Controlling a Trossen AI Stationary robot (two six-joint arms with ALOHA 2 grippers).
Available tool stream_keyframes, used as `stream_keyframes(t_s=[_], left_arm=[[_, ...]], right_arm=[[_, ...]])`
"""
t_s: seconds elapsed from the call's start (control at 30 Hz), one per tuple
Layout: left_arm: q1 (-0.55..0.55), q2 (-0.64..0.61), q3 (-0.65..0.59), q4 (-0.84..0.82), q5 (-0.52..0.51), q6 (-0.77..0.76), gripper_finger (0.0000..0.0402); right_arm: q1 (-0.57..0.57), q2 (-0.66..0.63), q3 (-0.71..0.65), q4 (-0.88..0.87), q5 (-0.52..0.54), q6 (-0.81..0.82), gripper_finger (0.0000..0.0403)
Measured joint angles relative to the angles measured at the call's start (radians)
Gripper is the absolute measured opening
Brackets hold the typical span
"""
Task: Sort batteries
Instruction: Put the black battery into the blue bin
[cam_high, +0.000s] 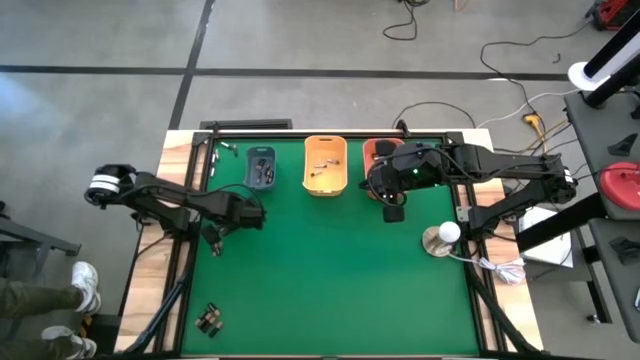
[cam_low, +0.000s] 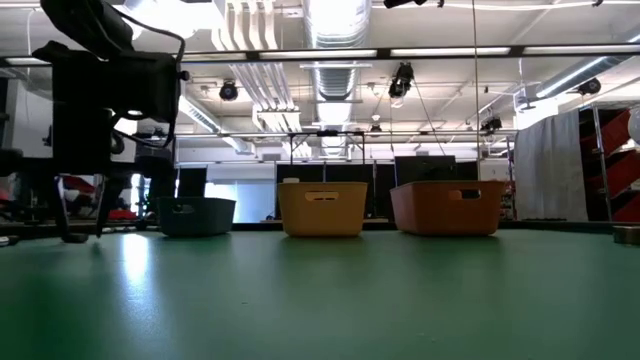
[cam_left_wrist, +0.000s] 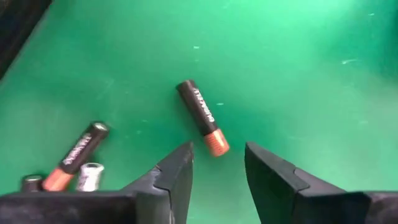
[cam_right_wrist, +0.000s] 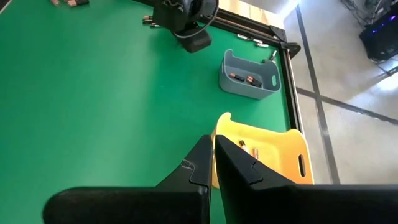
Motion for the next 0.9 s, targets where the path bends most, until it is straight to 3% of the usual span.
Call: stream_keyframes(t_s=[0.3,0.63,0.77,0.9], left_arm=[[0.077,-0.057,-0.028,-0.066,0.008,-0.006,0.0159],[0.146,-0.087,-0.114,0.057,0.038,-0.002,0.0156],[0.147,-0.083,-0.095,0.044,0.038,0.026,0.0131],[0.147,-0.083,-0.096,0.047,0.042,0.040,0.0068]], right_arm=[[0.000,0.000,0.000,0.000,0.000,0.006,0.0013],[0.000,0.000,0.000,-0.023,0.002,0.069,0.0013],[-0.007,0.000,0.000,-0.023,0.007,0.064,0.0013],[-0.019,-0.003,0.000,-0.024,0.010,0.054,0.0013]])
